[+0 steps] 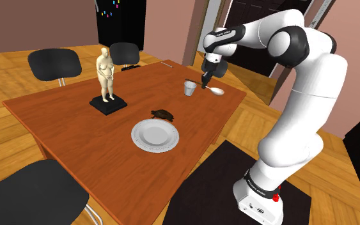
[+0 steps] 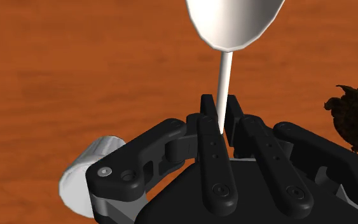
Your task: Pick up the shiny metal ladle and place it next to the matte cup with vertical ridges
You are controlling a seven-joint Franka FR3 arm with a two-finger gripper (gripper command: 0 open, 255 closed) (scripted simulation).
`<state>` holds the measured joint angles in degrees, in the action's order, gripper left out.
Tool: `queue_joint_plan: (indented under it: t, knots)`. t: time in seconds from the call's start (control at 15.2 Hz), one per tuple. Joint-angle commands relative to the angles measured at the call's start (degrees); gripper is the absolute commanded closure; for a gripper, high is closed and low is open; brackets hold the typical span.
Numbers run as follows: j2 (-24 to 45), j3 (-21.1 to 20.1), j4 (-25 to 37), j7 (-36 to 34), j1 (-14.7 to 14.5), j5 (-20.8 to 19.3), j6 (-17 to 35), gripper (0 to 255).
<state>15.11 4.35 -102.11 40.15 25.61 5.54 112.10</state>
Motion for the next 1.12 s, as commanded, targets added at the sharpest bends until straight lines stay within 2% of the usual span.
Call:
queue_joint_plan:
  t: [0.0, 0.46, 0.86, 1.06]
  knots:
    - [2.0, 0.8, 3.1, 2.3, 1.5, 0.1, -1.2, 255]
    - [10.9, 3.1, 16.4, 9.6, 7.1, 1.0, -6.2, 255]
    - [21.7, 4.1, 33.4, 14.8, 12.6, 2.1, -12.9, 255]
    - [22.4, 4.1, 33.1, 15.1, 12.8, 2.2, -11.9, 255]
